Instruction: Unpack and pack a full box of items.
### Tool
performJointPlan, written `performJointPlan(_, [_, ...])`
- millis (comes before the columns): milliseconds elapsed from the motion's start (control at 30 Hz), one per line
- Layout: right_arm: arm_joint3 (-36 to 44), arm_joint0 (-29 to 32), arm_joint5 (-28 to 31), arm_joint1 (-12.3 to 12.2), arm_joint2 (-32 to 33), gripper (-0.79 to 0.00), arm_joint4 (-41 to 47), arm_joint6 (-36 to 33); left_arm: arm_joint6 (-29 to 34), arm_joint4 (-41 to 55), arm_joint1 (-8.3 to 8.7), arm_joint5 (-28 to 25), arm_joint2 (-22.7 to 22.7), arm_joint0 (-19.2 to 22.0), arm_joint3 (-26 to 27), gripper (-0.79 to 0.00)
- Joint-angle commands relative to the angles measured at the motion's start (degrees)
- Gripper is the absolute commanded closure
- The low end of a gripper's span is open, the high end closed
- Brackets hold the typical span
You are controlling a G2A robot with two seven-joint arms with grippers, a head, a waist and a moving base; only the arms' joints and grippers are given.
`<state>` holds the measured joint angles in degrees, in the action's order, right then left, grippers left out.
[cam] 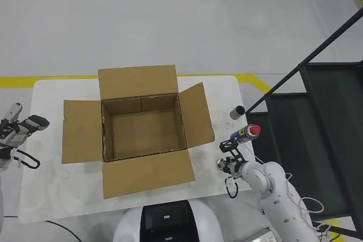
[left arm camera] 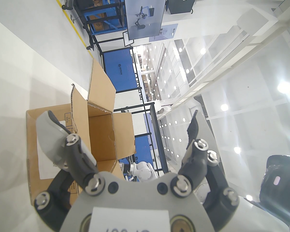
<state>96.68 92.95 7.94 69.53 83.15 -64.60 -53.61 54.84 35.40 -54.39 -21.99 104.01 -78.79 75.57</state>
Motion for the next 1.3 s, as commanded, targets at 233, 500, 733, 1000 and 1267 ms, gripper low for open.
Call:
performJointPlan(233, [-2.63,-2.41,-1.22,0.10,-2.44,-0.022,-0.88,1.11,0.00,0.00,0.00,0.00,0.00,0.00,0.00,-0.785])
performJointPlan(500, [1.51,-0.05,-1.37,-0.30,-1.17,-0.785,0.04,1.33,0.00,0.00,0.00,0.00,0.00,0.00,0.00,-0.785])
performJointPlan(733, [6.79,3.15,-0.15,-0.82,1.05,-0.785,1.52,1.61,0.00,0.00,0.00,0.00,0.00,0.00,0.00,-0.785])
performJointPlan(1000, [11.75,8.38,6.29,-1.58,3.64,-0.785,6.08,1.79,0.00,0.00,0.00,0.00,0.00,0.00,0.00,-0.785])
performJointPlan(1267, [14.21,10.27,7.53,-2.23,5.45,-0.785,4.86,2.13,0.00,0.00,0.00,0.00,0.00,0.00,0.00,-0.785])
